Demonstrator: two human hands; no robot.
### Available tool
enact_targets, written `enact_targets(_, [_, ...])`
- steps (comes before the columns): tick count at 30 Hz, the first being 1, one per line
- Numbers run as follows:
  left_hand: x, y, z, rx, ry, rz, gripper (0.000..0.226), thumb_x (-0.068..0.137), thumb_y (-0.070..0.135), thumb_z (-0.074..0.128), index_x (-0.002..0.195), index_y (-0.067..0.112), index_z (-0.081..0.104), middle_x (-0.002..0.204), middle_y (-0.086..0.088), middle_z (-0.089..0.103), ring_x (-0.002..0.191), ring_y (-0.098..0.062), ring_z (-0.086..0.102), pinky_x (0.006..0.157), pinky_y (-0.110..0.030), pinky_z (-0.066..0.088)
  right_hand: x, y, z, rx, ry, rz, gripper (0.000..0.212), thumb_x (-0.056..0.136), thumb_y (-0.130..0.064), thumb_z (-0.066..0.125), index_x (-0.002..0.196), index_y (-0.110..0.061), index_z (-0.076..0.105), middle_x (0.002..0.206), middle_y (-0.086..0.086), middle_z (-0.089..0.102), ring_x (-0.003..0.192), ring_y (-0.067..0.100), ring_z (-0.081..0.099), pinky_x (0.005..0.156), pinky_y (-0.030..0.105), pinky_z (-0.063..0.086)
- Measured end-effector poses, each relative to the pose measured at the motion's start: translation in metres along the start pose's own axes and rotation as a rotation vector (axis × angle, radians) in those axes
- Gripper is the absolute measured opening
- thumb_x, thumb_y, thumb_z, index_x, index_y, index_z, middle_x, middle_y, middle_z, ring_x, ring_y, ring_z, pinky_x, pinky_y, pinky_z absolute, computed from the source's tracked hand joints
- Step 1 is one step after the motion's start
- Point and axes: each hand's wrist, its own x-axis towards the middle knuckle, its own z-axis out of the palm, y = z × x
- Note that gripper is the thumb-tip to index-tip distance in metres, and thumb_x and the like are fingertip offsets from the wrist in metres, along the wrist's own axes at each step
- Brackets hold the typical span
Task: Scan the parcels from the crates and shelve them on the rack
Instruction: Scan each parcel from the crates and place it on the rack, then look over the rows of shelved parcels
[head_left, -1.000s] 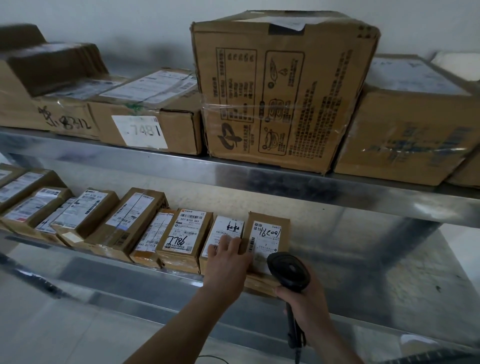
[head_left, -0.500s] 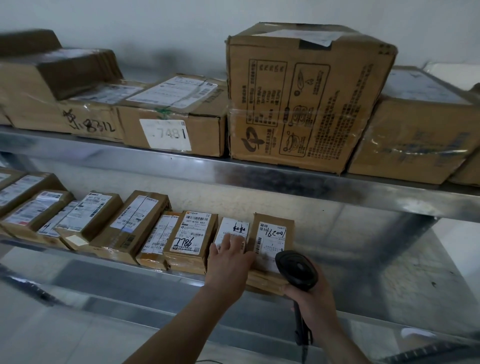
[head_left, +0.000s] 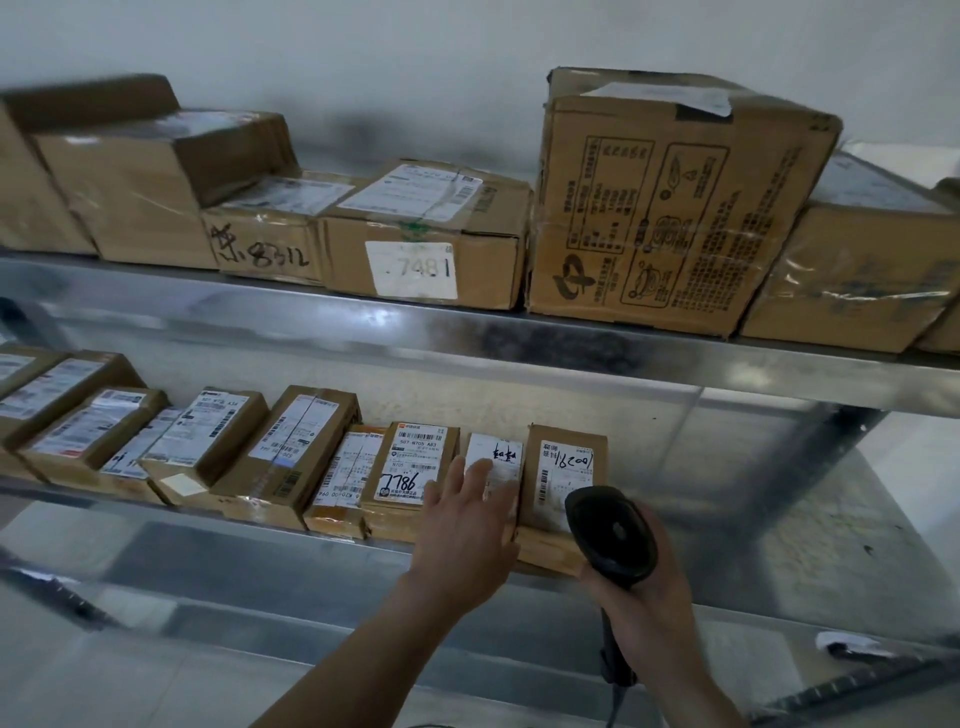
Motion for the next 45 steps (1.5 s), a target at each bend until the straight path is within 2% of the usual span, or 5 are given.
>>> enact_targets(4, [-0.022, -0.019, -0.013, -0.004, 0.02, 0.003, 0.075, 0.092, 0.054, 0.062, 0.153, 0.039, 0.02, 0.166, -0.001, 0.013, 0.155, -0.031, 0.001, 0.123, -0.058, 0.017, -0.021, -0.017, 0.02, -0.005, -0.021, 0.004, 0.066, 0.076, -0.003, 0.084, 0.113, -0.051, 0.058, 0.1, -0.024, 0.068, 0.097, -0.015, 0.059, 0.075, 0.008, 0.041])
enact_targets(10, [-0.063, -0.065, -0.027, 0.028, 0.055, 0.013, 0.074, 0.093, 0.052, 0.061, 0.154, 0.037, 0.02, 0.167, -0.002, 0.009, 0.155, -0.031, 0.0, 0.125, -0.054, 0.014, -0.057, -0.026, 0.068, 0.001, 0.005, 0.044, 0.059, 0.07, -0.018, 0.089, 0.117, -0.043, 0.064, 0.105, -0.011, 0.072, 0.103, 0.014, 0.066, 0.094, 0.044, 0.052])
enact_targets(22, [-0.126, -0.146, -0.043, 0.033, 0.099, -0.042, 0.076, 0.091, 0.056, 0.062, 0.152, 0.037, 0.02, 0.166, 0.0, 0.01, 0.154, -0.028, 0.003, 0.124, -0.053, 0.018, -0.114, -0.048, 0.149, 0.0, -0.04, 0.137, 0.044, 0.064, -0.027, 0.088, 0.105, -0.028, 0.07, 0.083, 0.003, 0.074, 0.088, 0.027, 0.069, 0.072, 0.032, 0.046])
enact_targets(30, [-0.15, -0.158, -0.054, 0.058, 0.143, -0.126, 0.08, 0.09, 0.059, 0.062, 0.153, 0.038, 0.017, 0.165, -0.001, 0.009, 0.153, -0.028, 0.004, 0.122, -0.049, 0.022, -0.125, -0.06, 0.172, -0.015, -0.149, 0.071, 0.049, 0.072, -0.019, 0.089, 0.112, -0.034, 0.064, 0.093, -0.002, 0.073, 0.096, 0.024, 0.067, 0.093, 0.045, 0.051])
enact_targets(45, [-0.19, -0.151, -0.057, 0.098, 0.055, -0.334, 0.088, 0.088, 0.074, 0.051, 0.157, 0.04, 0.01, 0.169, 0.0, -0.005, 0.155, -0.032, -0.008, 0.125, -0.056, 0.013, -0.134, -0.054, 0.172, 0.108, -0.269, 0.026, 0.051, 0.076, -0.018, 0.088, 0.12, -0.028, 0.064, 0.103, -0.013, 0.068, 0.098, 0.001, 0.06, 0.081, 0.026, 0.043])
